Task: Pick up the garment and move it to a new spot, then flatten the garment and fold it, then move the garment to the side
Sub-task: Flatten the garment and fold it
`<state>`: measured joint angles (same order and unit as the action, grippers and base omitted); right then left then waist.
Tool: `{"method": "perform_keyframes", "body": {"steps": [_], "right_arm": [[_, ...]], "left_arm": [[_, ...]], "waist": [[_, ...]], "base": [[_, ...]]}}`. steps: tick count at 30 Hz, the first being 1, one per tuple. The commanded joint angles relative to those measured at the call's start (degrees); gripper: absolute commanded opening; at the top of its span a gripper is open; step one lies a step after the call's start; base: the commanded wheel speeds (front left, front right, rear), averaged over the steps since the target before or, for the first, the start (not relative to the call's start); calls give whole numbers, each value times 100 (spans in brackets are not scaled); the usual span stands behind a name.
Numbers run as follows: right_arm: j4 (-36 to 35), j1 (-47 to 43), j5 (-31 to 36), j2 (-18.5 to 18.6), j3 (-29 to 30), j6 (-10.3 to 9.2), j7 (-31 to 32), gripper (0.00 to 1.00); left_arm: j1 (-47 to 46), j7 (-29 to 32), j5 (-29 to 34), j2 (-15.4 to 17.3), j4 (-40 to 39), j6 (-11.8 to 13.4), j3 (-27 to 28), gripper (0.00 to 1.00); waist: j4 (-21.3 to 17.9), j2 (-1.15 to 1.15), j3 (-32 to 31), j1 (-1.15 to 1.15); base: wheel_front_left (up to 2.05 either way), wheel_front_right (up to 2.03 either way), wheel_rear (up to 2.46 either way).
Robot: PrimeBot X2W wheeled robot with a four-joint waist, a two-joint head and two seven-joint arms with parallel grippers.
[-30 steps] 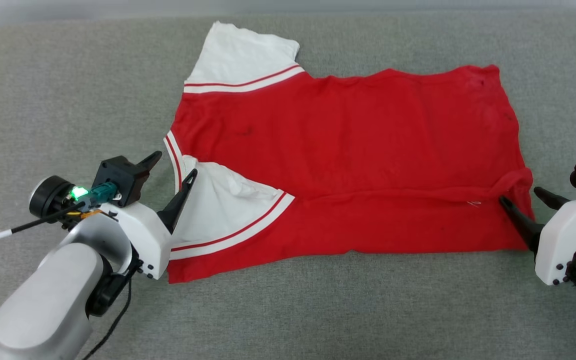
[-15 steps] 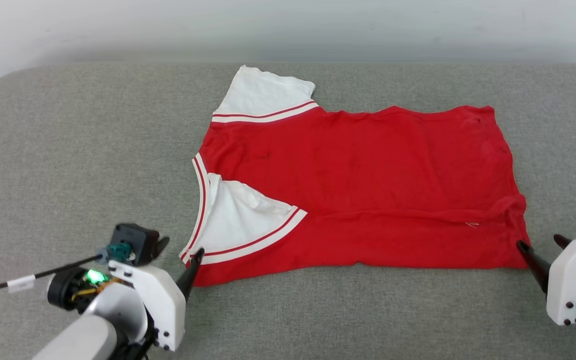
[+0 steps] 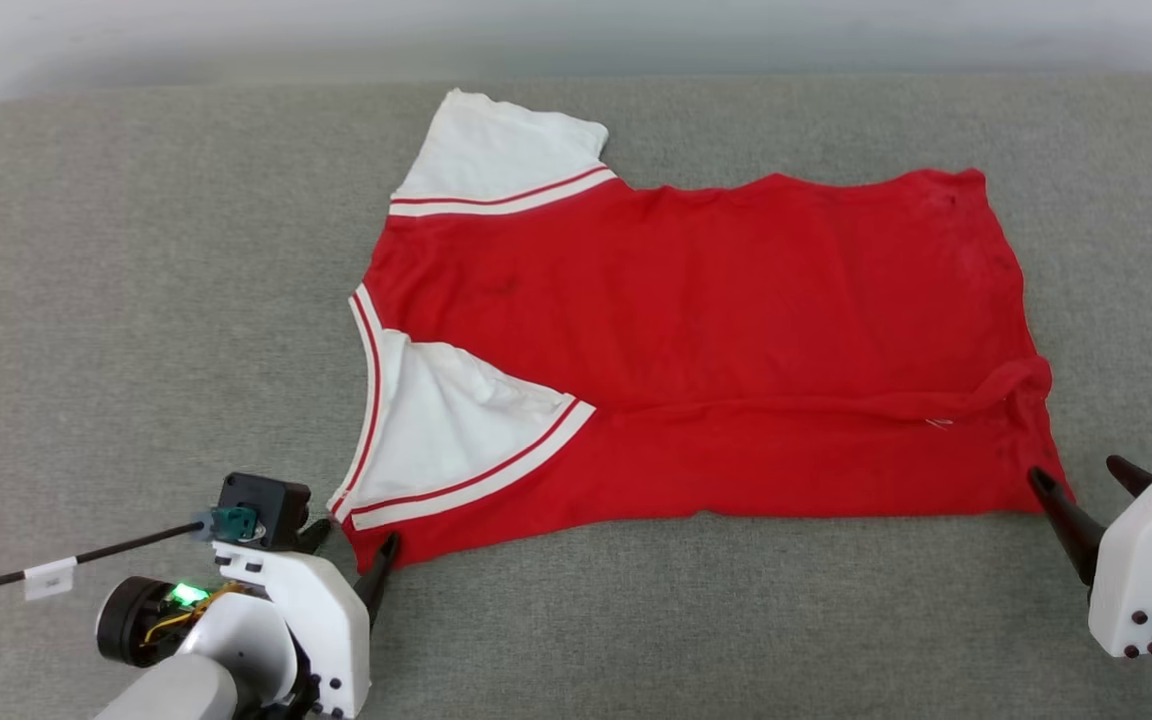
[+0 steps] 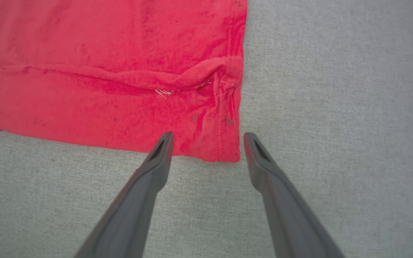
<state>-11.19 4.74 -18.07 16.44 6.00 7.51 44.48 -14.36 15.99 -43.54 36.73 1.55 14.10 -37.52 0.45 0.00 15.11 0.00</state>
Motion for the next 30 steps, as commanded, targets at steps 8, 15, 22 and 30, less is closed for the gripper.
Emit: {"method": "perform_keyframes", "body": {"steps": [8,15,22,30], "right_arm": [[-138,111,88,-96,82,-4,-53,100],[-5,161,269,-144,275,-4,-16,100],[463,220,550,-174,394,-4,217,100],[1156,438,691,-241,327,-4,320,100]], "left_arm": [[6,227,-252,-158,506,-314,-153,69],[-144,-45,-288,-305,527,-495,-113,0],[-294,-235,29,-133,-81,-301,-51,0],[-320,-38,280,115,-1041,-83,-107,0]], "waist": [[-152,0,332,0],[-90,0,279,0],[105,0,19,0],[284,0,53,0]], "base": [[0,0,0],[0,0,0],[0,0,0],[0,0,0]]}}
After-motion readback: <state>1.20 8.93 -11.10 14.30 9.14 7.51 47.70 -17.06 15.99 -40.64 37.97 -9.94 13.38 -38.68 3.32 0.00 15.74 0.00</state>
